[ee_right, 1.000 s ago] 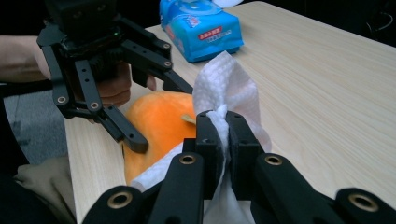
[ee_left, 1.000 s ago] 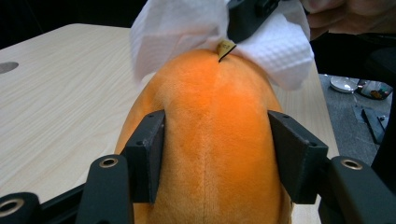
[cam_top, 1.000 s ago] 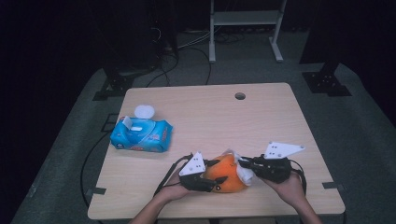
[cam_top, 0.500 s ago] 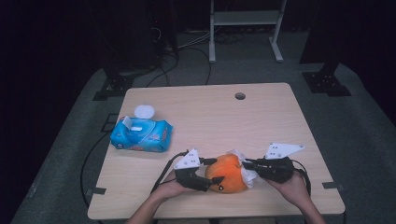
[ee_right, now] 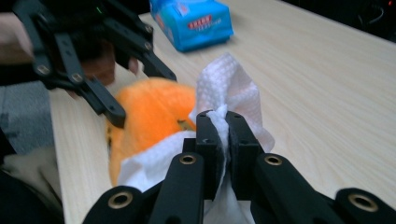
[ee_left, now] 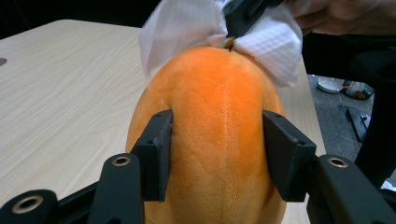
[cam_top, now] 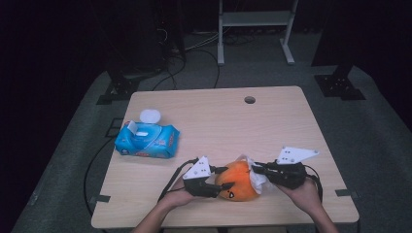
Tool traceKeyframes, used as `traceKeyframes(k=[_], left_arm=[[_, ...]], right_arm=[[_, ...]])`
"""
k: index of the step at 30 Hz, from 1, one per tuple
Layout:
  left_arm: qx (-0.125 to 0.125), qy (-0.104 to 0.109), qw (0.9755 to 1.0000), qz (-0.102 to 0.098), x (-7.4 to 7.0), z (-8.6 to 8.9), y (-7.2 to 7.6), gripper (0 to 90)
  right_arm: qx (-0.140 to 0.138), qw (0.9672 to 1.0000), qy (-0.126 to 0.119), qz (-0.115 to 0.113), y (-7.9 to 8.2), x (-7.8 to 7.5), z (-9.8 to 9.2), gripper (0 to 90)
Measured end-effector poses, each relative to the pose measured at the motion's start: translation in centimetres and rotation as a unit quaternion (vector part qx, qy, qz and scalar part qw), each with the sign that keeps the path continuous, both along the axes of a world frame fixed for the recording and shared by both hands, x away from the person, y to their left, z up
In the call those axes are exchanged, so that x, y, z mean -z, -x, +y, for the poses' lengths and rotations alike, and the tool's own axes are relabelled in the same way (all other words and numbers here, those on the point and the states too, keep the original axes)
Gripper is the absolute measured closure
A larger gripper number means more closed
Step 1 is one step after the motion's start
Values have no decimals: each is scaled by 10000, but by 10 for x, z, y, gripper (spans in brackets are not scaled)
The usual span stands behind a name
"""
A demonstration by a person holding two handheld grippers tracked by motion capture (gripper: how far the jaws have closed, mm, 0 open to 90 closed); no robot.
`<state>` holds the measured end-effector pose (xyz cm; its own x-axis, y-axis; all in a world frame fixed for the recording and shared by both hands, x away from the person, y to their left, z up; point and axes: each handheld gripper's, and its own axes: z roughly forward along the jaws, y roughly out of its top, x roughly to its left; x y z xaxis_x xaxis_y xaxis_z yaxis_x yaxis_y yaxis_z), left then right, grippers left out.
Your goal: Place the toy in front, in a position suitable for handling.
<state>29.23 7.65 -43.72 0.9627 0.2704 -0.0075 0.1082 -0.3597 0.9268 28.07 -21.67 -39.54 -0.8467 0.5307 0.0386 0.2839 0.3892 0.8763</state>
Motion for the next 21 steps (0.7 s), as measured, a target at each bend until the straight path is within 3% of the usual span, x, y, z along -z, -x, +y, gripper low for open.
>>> traceKeyframes(k=[4, 8, 10, 13, 15, 17, 18, 21], left_arm=[[29, 0, 9999, -104, 0, -4, 1, 469], [59, -50, 9999, -145, 0, -5, 4, 469], [47, -45, 9999, -91, 0, -3, 3, 463], [30, 65, 10000, 46, -1, -4, 1, 377], [-1, 109, 9999, 102, -1, -5, 0, 275], [-56, 68, 9998, 198, 1, -5, -2, 235], [-58, 55, 9997, 240, 2, -4, -2, 242], [-181, -54, 9997, 120, -1, -2, -1, 417]], right_arm=[[-326, 9991, -236, -159, 8, -10, 12, 845], [-434, 9989, 4, -200, 8, -9, 26, 844], [-369, 9993, 36, -55, 4, -3, 21, 845], [-224, 9997, 57, 76, -1, 3, 11, 846], [-179, 9998, 68, 71, -1, 3, 8, 845], [-136, 9998, 112, 51, 0, 2, 8, 845], [-128, 9998, 111, 58, 0, 1, 8, 845], [-162, 9997, 20, -199, 8, -6, 14, 845]])
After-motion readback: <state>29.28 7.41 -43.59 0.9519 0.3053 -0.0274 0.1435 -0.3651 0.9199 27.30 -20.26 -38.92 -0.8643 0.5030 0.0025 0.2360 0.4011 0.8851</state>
